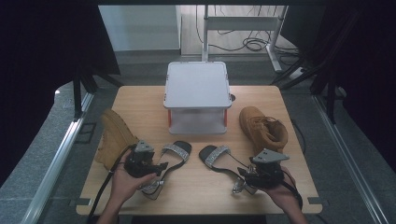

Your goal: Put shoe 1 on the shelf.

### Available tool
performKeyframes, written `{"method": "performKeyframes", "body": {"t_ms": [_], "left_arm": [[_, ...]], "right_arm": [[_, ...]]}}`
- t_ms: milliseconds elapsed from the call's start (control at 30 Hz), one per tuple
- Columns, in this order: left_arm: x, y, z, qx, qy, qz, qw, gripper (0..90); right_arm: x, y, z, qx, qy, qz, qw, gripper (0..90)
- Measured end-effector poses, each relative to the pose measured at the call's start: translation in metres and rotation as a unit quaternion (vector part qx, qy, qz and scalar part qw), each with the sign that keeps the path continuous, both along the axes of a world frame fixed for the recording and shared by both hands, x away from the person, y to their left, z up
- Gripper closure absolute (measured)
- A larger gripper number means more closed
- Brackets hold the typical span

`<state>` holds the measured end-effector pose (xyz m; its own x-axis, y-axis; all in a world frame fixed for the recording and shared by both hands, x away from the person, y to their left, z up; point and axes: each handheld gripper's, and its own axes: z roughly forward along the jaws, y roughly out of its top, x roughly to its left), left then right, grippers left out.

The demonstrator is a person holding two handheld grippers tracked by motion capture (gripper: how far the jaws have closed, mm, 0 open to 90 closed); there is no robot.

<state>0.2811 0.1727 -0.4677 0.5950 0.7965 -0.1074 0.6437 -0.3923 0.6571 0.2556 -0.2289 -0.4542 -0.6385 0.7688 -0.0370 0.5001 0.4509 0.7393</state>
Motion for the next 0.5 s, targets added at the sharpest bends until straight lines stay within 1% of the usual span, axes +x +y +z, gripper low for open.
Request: {"method": "performKeyframes", "body": {"t_ms": [100, 167, 267, 433, 500], "left_arm": [[0.001, 0.0, 0.0, -0.001, 0.002, -0.001, 1.0, 29.5], [0.002, -0.001, -0.001, -0.003, 0.004, -0.002, 1.0, 29.5], [0.004, -0.002, -0.002, 0.001, 0.01, -0.007, 0.9999, 29.6], [0.007, -0.002, -0.004, 0.007, 0.018, -0.01, 0.9998, 29.5], [0.008, -0.002, -0.004, 0.011, 0.02, -0.012, 0.9997, 29.5]], "right_arm": [[0.002, 0.001, 0.0, -0.003, 0.002, 0.002, 1.0, 39.2], [0.005, 0.002, 0.0, -0.008, 0.009, 0.004, 0.9999, 38.0], [0.009, 0.003, -0.002, -0.013, 0.017, 0.006, 0.9997, 37.5], [0.017, 0.007, -0.005, -0.02, 0.035, 0.009, 0.9992, 36.2], [0.018, 0.008, -0.006, -0.022, 0.038, 0.01, 0.999, 36.0]]}}
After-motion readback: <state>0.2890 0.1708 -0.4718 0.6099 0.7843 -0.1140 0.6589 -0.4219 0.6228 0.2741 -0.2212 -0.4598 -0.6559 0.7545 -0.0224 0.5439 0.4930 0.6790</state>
